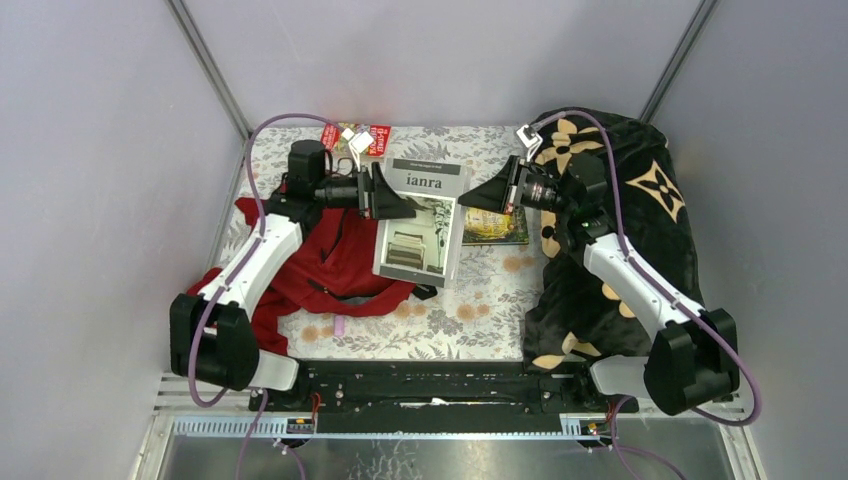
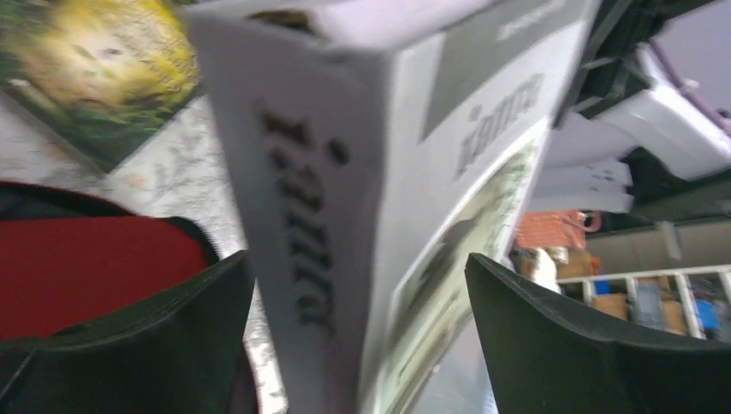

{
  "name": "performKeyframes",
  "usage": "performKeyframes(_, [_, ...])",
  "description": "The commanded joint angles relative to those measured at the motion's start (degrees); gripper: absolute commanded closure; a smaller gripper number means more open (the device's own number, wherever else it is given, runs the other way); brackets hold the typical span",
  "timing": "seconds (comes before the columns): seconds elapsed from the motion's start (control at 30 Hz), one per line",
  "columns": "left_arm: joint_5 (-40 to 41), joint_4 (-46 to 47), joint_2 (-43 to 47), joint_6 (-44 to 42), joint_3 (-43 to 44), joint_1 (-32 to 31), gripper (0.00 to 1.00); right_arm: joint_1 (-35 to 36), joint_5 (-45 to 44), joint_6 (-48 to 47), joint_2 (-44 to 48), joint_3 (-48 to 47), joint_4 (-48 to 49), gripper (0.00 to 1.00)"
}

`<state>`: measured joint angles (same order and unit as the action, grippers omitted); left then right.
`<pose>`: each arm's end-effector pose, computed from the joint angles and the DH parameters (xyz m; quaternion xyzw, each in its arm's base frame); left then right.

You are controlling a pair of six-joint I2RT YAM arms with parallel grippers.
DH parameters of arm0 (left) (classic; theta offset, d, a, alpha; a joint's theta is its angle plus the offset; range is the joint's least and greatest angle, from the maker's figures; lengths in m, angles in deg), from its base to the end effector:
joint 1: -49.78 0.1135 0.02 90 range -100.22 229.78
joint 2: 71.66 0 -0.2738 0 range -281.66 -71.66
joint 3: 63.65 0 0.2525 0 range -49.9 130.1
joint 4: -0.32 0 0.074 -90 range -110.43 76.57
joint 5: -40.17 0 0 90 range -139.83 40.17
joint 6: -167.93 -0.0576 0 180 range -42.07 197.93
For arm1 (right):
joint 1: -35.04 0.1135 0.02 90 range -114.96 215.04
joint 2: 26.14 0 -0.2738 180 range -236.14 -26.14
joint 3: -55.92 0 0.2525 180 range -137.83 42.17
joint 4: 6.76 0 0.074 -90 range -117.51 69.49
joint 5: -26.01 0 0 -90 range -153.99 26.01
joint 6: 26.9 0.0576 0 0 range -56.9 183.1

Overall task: Pack the student bag
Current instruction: Pick up the book from the center of the board.

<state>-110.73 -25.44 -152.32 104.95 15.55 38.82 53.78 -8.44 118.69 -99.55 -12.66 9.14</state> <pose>0.3033 -0.1100 0.3306 0.1586 0.7656 -0.5552 0.2838 0.2670 0.1407 0.3751 -0.1636 0.6473 0.6487 0.3654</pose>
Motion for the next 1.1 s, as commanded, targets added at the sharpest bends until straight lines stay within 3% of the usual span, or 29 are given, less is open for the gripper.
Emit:
performKeyframes(0.0, [-7.94, 27.87, 2.73, 17.99, -5.85, -1.29, 0.01, 0.15, 3.1, 3.88, -1.3, 0.86, 7.74, 1.0])
performKeyframes(0.07, [-8.62, 34.42, 3.4, 23.06, -7.1, -1.43, 0.07, 0.13, 1.94, 1.75, -1.82, 1.33, 5.32, 1.0])
performKeyframes(0.13, [-8.37, 34.16, 3.94, 23.59, -6.76, -1.43, 0.21, 0.14, 0.62, 0.22, -2.27, 1.59, 3.01, 1.0])
performKeyframes(0.27, [-4.27, 22.49, 4.72, 16.89, -3.55, -1.43, 0.65, 0.03, -1.68, -1.77, -3.02, 1.56, -1.96, 0.99])
performKeyframes(0.3, [-3.24, 20.66, 4.82, 15.97, -3.09, -1.43, 0.73, 0.06, -2.19, -2.45, -3.2, 1.33, -3.3, 0.86])
performKeyframes(0.37, [-1.2, 18.7, 4.82, 16.1, -2.49, -1.08, 0.83, 0.04, -3.85, -3.39, -2.84, 1.49, -5.32, 0.34])
performKeyframes(0.4, [-0.15, 18.66, 4.86, 16.83, -2.37, -0.87, 0.83, 0.06, -5.16, -4.17, -2.33, 1.68, -6.73, 0.15])
performKeyframes(0.43, [1.77, 18.37, 5.01, 17.62, -2.17, -0.49, 0.83, 0.07, -6.95, -5.15, -1.76, 1.88, -8.66, 0.05])
performKeyframes(0.47, [3.99, 17.69, 5.13, 18.27, -1.91, -0.05, 0.89, 0.02, -9.35, -6.21, -1.03, 2.12, -10.59, 0.01])
performKeyframes(0.57, [17.04, 16.14, 7.08, 24.5, -2.15, 1.72, 0.93, -0.08, -15.28, -6.03, 1.51, 5.19, -10.38, 0.0])
performKeyframes(0.63, [24.55, 18.54, 9.11, 29.25, -3.68, 1.78, 0.93, -0.08, -16.13, -1.18, 2.81, 10.44, -2.14, 0.0])
performKeyframes(0.7, [29.26, 26.1, 11.48, 36.47, -7.76, 1.76, 0.9, 0.18, -16.4, 6.57, 2.88, 16.48, 12.6, 0.0])
performKeyframes(0.8, [32.9, 30.04, 12.27, 41.46, -10.11, 2.17, 0.9, 1.3, -17.55, 16.38, 0.74, 21.91, 31.16, 0.0])
performKeyframes(0.9, [34.9, 26.36, 11.41, 40.96, -8.57, 2.17, 0.92, 5.62, -19.17, 17.25, -2.11, 22.06, 37.77, 0.0])
performKeyframes(1.07, [36.07, 32.5, 12.6, 44.64, -12.38, 2.17, 0.92, 12.11, -25.79, 15.46, -6.02, 21.59, 45.14, 0.0])
